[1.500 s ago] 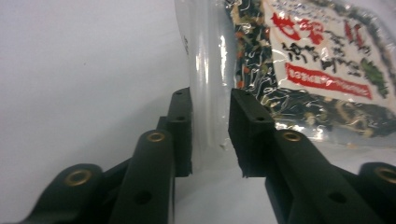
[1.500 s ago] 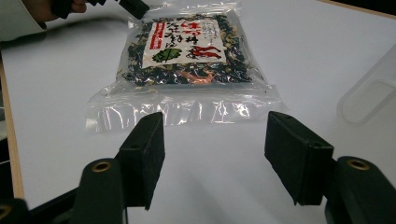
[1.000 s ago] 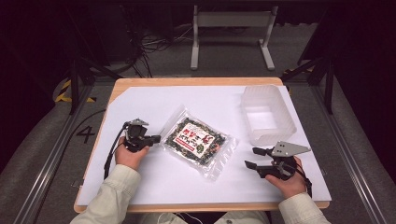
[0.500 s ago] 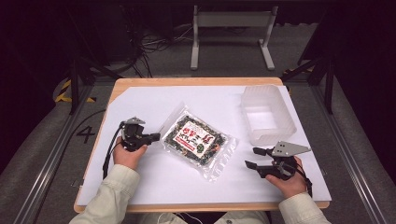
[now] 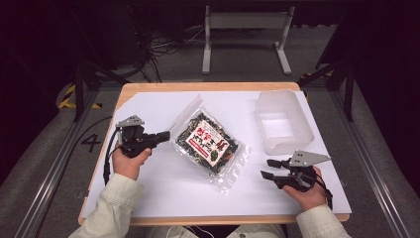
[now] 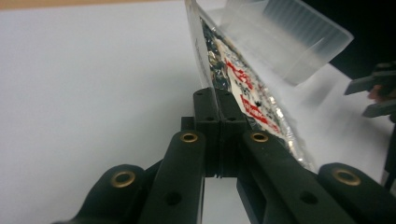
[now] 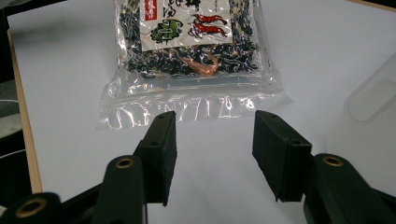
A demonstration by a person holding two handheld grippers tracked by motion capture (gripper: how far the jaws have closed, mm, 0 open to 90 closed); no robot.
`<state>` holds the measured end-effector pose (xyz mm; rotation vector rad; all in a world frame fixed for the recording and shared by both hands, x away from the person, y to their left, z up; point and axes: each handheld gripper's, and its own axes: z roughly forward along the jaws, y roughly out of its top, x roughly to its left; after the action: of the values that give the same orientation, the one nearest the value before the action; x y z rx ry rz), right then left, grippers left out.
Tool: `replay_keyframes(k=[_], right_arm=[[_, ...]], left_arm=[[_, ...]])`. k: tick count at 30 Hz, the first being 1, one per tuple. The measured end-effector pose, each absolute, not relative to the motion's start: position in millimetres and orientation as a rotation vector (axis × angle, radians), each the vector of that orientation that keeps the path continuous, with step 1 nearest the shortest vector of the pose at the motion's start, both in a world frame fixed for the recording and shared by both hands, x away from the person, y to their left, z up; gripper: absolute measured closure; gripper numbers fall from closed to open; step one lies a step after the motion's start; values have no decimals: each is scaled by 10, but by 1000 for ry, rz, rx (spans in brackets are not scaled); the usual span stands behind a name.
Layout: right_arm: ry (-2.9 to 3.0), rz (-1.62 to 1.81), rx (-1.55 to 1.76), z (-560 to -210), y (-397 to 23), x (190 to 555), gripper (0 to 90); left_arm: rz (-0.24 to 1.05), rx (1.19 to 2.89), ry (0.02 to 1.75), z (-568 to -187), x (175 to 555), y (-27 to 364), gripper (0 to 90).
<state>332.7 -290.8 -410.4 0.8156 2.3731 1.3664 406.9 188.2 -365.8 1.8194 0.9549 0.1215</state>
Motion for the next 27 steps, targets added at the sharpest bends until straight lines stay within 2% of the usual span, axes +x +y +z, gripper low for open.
replay_keyframes(k=[13,27], right_arm=[[2358,1403,813,-4072,-2933,3316,543],[2349,1422,782,-4021,-2885,3309,544]], left_arm=[[144,1723,725,-3094,3728,1859,899],[314,1685,583,-2754,3473,1737,900]])
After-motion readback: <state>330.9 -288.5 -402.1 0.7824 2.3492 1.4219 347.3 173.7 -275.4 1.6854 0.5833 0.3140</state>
